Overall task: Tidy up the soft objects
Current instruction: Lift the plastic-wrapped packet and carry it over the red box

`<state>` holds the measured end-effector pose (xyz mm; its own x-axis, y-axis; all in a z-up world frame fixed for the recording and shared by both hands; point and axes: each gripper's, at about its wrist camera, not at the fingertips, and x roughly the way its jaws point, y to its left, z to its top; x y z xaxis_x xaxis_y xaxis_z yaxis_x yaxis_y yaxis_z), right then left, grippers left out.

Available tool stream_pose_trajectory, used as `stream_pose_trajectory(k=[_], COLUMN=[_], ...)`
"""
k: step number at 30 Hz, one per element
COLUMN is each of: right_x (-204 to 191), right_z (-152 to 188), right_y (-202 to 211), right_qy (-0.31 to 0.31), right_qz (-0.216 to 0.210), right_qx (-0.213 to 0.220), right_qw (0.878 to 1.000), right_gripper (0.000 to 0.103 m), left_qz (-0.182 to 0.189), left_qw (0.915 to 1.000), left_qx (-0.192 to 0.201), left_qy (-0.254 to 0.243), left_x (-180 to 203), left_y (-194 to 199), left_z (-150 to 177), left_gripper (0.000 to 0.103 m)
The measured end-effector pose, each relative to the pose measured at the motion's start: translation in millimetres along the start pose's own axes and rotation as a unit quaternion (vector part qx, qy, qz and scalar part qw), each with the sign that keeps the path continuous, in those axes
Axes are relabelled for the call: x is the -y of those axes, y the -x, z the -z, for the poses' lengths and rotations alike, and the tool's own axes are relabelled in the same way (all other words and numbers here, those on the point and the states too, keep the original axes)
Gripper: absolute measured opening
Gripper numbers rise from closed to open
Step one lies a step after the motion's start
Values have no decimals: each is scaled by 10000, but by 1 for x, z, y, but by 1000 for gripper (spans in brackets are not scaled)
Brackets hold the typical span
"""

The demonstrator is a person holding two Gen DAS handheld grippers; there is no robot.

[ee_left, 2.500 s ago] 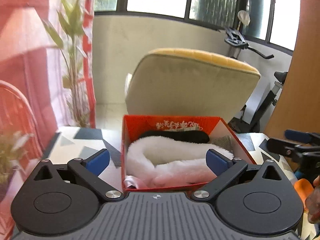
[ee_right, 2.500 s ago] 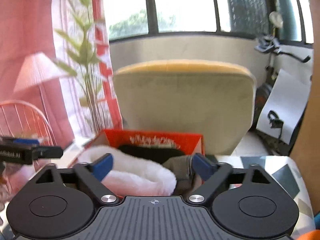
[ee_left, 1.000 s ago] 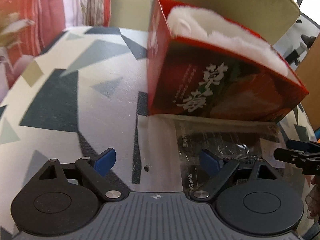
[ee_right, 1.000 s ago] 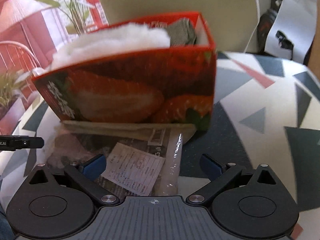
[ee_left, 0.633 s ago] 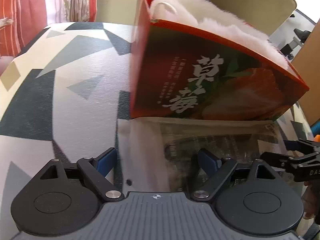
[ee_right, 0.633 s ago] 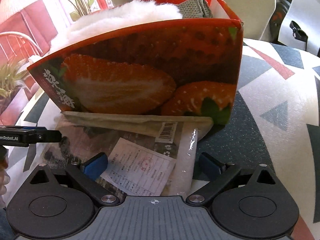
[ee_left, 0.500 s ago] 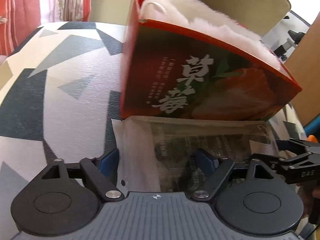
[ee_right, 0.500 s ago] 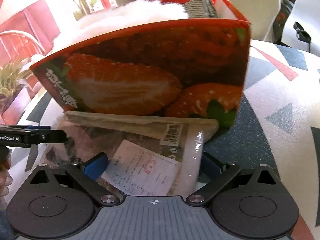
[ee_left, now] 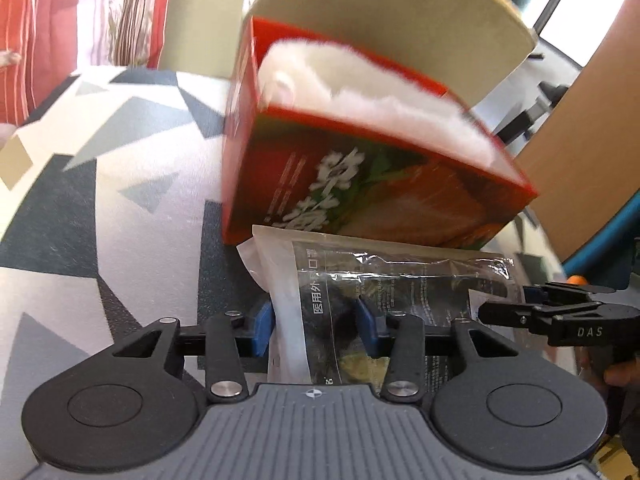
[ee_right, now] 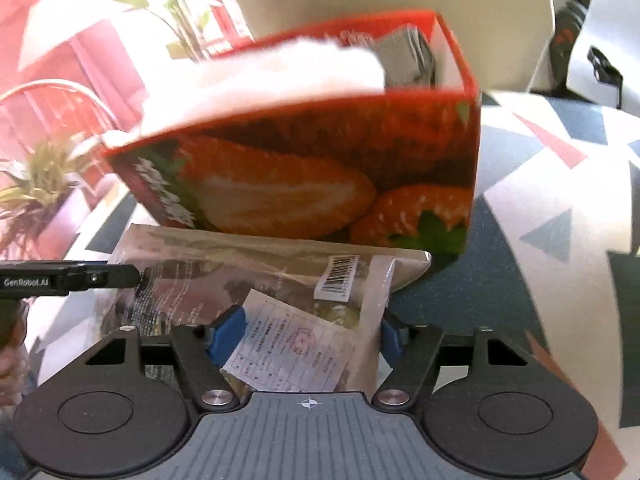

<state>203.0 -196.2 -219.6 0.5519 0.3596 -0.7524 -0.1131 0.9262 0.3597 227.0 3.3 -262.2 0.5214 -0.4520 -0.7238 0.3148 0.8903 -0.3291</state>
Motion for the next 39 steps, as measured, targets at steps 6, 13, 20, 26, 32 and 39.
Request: stream_pose_trajectory(k=[6, 13, 20, 26, 32, 39], right_x=[-17, -39, -55, -45, -31, -23], right_z=[-18, -68, -115, -118, -92, -78], right_y=[51, 103, 116, 83, 48, 41], right_qy=[770, 1698, 2656, 2848, 2796, 2566], right_qz=[-128, 198, 934, 1284, 1413, 1451], right_qx=[306, 1064, 2004, 2454, 2404, 2270], right_qw=[9965, 9795, 9384, 9177, 9187, 9282], right_gripper=[64, 50, 42, 42, 36, 28], left_qz=[221, 155, -183, -275, -177, 43], left_qw=[9979, 9874, 9664, 9644, 9626, 9667], left_qx=[563, 1434, 2344, 2435, 2458, 2335], left_qy=[-220, -653, -1035, -990, -1125, -1044], left_x=[17, 44, 67, 68, 66, 69], left_y=[40, 78, 79, 53, 41, 40], left_z=[-19, -65, -114, -118, -101, -106], left_gripper=[46, 46, 46, 46, 46, 46])
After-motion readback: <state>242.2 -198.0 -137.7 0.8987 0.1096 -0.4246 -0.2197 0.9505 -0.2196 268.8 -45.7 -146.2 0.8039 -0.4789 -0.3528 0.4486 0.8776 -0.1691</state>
